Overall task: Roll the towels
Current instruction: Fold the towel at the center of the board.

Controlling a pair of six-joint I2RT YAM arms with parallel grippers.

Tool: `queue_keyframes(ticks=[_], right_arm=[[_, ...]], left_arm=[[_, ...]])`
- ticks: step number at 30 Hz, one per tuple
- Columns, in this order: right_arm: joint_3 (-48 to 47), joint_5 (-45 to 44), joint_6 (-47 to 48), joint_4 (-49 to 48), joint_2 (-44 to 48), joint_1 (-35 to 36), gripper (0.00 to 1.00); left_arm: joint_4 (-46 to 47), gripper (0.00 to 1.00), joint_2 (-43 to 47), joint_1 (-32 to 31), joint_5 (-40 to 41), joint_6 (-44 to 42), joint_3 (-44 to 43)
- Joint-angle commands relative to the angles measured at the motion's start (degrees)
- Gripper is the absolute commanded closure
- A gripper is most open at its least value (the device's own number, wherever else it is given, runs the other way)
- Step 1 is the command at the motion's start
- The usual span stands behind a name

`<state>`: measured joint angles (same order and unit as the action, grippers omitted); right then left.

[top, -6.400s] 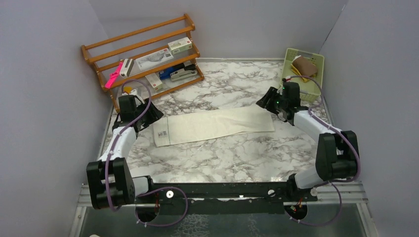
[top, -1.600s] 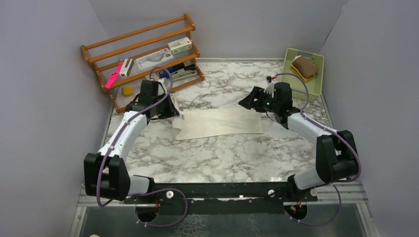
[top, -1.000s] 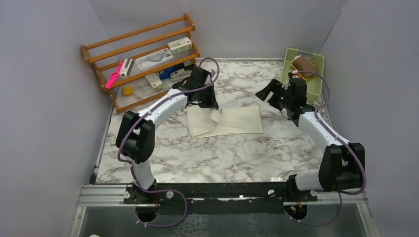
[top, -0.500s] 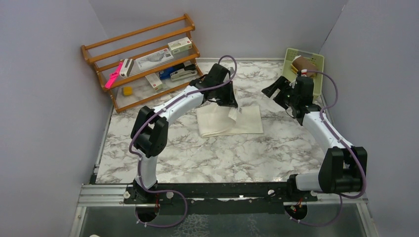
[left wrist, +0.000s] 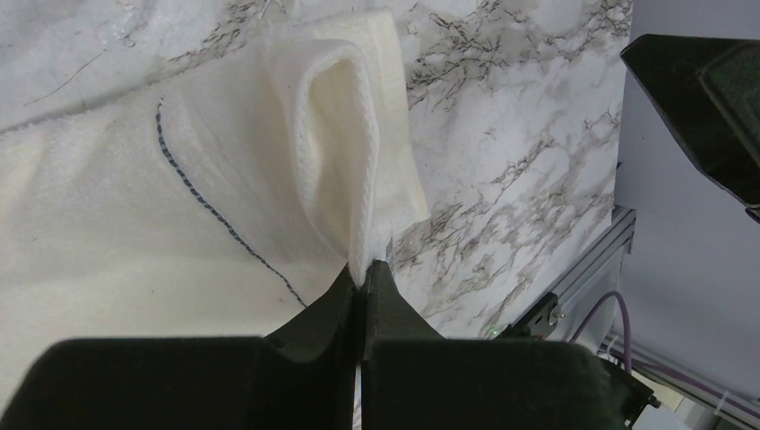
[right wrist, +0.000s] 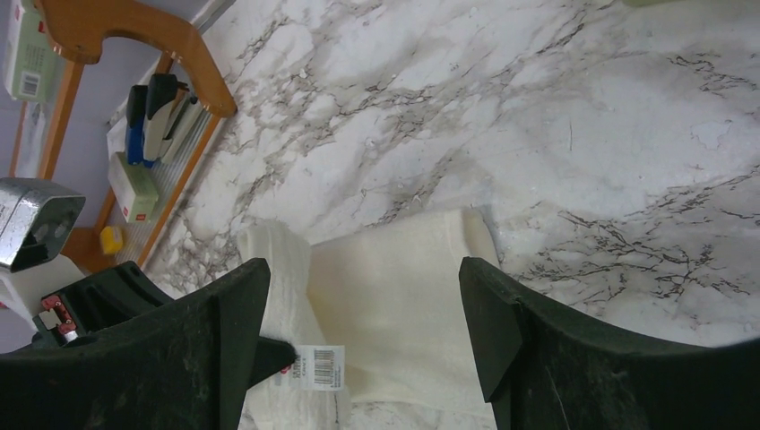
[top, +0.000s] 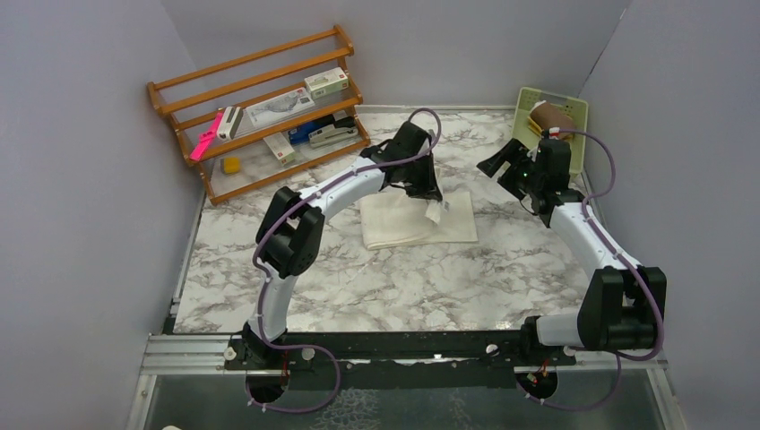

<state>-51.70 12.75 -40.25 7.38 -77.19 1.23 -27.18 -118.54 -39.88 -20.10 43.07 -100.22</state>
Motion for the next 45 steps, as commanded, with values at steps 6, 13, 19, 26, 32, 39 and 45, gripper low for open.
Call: queue_keyframes(ticks=[6, 13, 19, 26, 32, 39, 45], right_arm=[[-0.82, -2.49, 0.32, 1.06, 1.96, -0.56, 0.21], [-0.40, -2.72, 0.44, 0.54, 1.93, -0.54, 0.21], [0.01, -2.85, 0.44, 0.28, 1.85, -0.64, 0.21], [0.74, -3.71, 0.35, 0.18, 1.78, -0.64, 0.21], [0.07, -4.73, 1.09, 1.41, 2.32, -0.62, 0.20], [-1.27, -4.30, 3.28, 1.84, 3.35, -0.63, 0.24], [0.92, 1.75, 6.35, -3.22, 3.18, -0.62, 0.25]], left_arm=[[8.71, 1.00, -3.89, -1.52, -0.64, 5.67, -1.34], [14.26, 1.00, -6.21, -3.06, -1.56, 9.27, 0.23], [16.87, 0.99, -7.70, -4.15, -2.16, 10.33, 1.79], [27.95, 0.72, -7.40, -4.24, -5.58, 11.97, 8.35], [36.10, 0.01, -4.13, -4.05, -6.70, 11.28, 12.98], [33.99, 0.01, 6.78, -3.08, 2.87, 0.48, 17.15], [29.35, 0.01, 25.88, -7.34, 33.44, -16.66, 28.67]])
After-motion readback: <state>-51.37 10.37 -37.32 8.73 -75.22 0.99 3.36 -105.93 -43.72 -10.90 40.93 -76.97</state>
